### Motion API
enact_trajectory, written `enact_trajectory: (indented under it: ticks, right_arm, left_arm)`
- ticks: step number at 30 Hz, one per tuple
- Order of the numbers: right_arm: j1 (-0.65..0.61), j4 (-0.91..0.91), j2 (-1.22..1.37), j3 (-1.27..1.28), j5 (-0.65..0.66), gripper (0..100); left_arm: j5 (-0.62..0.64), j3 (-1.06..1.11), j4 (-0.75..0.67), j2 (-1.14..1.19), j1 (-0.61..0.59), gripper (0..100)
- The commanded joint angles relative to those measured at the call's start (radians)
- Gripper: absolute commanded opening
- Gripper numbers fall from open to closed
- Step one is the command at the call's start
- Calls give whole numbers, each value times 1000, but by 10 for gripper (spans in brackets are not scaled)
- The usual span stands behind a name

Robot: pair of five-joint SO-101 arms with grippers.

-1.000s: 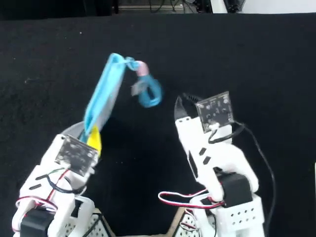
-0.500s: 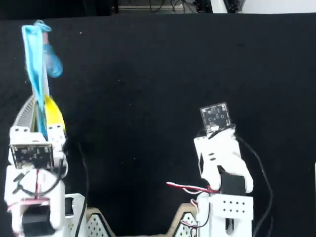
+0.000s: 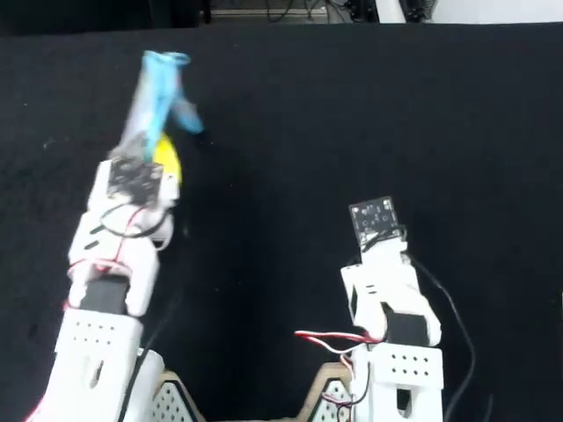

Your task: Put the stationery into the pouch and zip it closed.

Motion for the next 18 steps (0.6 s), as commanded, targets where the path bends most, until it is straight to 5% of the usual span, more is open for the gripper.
enact_trajectory:
  ticks: [1,9,13,18]
  right_arm:
    - [20,-29,-16,-4,8,11]
    - [21,-31,-16,-2,9,11]
    - [21,-31,-16,-1,9,11]
    - [21,-31,-16,-1,9,11]
  left_arm:
    - [20,-70,-9,61,81,33]
    - [114,-50,48,66,153,137]
    - [344,-120,218,40,131,173]
    - [437,-239,471,-80,133,173]
